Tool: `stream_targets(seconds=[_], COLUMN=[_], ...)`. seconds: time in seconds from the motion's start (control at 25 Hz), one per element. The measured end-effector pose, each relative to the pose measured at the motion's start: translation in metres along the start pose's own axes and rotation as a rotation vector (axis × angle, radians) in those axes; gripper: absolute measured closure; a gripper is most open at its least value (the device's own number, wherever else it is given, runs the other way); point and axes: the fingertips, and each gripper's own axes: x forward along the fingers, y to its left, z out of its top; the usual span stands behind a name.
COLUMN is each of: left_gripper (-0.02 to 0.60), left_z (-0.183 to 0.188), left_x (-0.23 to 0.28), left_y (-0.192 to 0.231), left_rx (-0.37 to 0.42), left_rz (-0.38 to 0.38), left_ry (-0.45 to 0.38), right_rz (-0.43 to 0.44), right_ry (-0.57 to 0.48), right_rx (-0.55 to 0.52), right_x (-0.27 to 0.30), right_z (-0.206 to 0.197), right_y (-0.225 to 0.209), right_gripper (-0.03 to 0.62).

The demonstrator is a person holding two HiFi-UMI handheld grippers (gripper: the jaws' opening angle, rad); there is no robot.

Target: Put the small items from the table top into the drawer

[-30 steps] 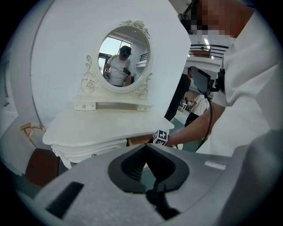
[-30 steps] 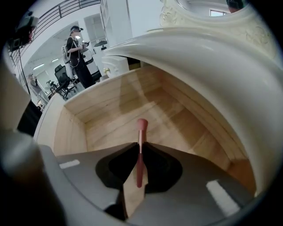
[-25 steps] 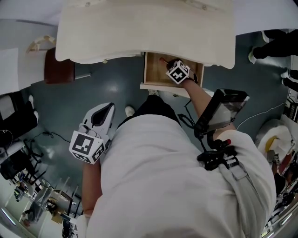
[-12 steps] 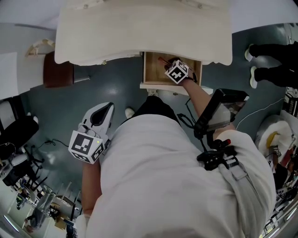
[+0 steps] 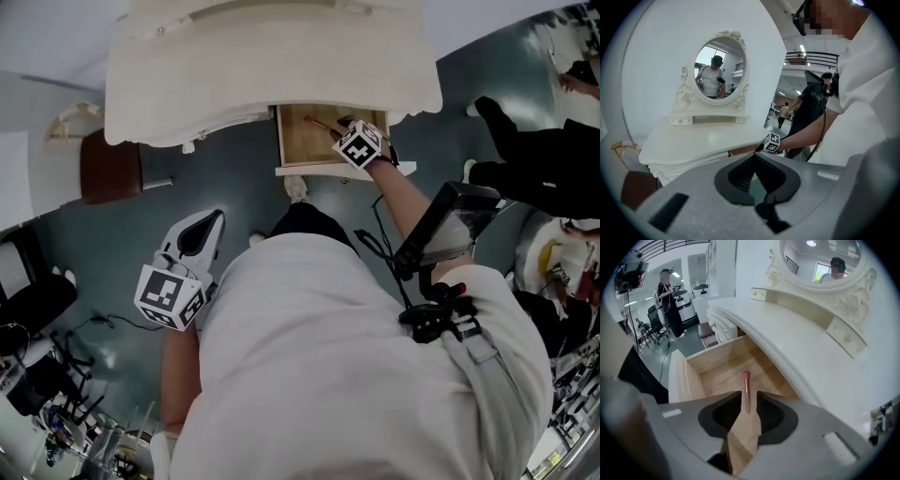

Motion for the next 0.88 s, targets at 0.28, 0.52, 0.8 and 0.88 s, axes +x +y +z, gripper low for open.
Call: stream_targets(seconds=[0.28, 0.52, 0.8, 0.88], left_gripper=[0.58, 0.58, 0.58, 0.58], left_z=[-0.029, -0.058, -0.102, -0.112], left_x=[-0.021, -0.049, -0.109, -0.117], left_y=[-0.012, -0.015, -0.038, -0.041], left_rx=[0.029, 0.064, 0.121, 0.124], left_rz=[-0.056, -0.083, -0.113, -0.117], left_ry=[-0.029, -0.029, -0.04, -0.035], right_rz=[-0.107, -0.138, -0.102, -0.086], right_ry=[-0.04, -0.057, -0.14, -0.159], right_rx=[0.085, 0.156, 0.196, 0.196], right_x=[-0.048, -0.082, -0.128, -0.137], right_z=[-0.023, -0.032, -0.017, -0.012], right_y=[0.013, 0.057, 0.17, 0.196], right_gripper=[0.545, 0.592, 0.593, 0.592])
